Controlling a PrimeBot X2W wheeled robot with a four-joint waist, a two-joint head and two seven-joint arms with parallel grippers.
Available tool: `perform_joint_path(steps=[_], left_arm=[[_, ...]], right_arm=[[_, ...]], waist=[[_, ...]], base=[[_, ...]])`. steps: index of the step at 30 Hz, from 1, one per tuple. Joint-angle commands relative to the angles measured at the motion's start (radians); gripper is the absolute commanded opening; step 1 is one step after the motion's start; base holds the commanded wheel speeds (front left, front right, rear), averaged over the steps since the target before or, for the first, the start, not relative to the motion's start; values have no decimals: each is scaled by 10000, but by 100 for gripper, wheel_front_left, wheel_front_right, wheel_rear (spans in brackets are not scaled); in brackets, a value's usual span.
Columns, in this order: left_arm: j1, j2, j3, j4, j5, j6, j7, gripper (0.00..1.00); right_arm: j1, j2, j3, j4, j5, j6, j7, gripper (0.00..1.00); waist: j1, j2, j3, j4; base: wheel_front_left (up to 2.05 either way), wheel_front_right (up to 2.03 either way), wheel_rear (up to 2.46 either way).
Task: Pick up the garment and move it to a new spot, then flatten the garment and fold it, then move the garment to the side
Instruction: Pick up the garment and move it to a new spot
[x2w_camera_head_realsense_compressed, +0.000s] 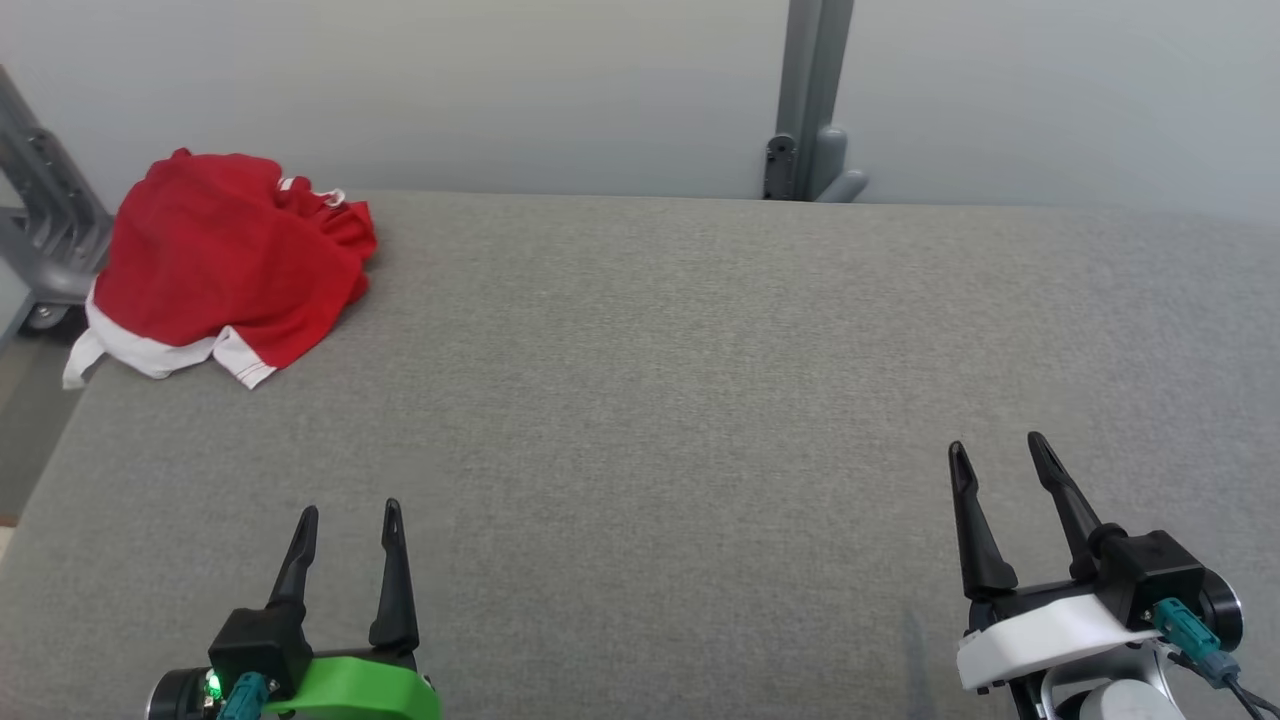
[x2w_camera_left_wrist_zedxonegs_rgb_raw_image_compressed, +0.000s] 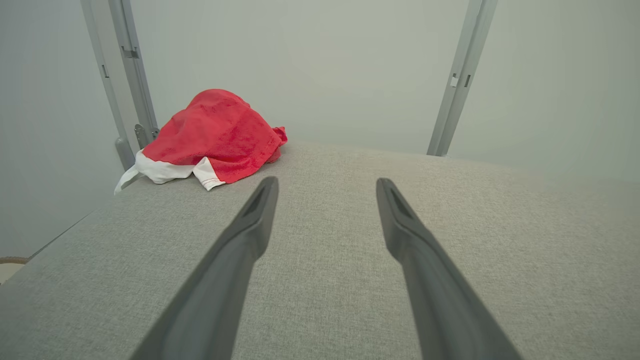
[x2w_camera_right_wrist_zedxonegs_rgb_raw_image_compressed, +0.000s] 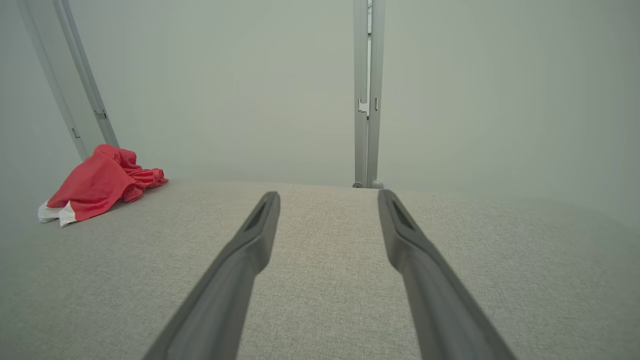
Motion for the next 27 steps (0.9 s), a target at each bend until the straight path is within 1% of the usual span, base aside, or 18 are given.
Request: perform_joint_path(steps=[1,13,15,22,27], left_arm=[[-94,62,15,-9,85,-8,-26,100],[88,54,451,-25,305,-103,-24,100],[214,57,641,-156,296,-61,-15,100],[500,46,1006,-639,61,214,-13,100],[671,48,1030,-848,-70,327,-13,100]], right_arm=[[135,-34,-60,-43,23,1,-41,100],[176,-32,78,-33,249,1,-41,100],[99,-28,280,5,264,1,-41,100],[-405,-43,841,210,163,-3,-41,100],[-618,-39,953,309,134,-1,-41,100]], waist=[[0,0,-24,790],[0,0,-101,3572],[0,0,-3,4001],[0,0,346,4243],[0,0,470,4313]], base=[[0,0,0],[0,0,0],[0,0,0],[0,0,0],[0,0,0]])
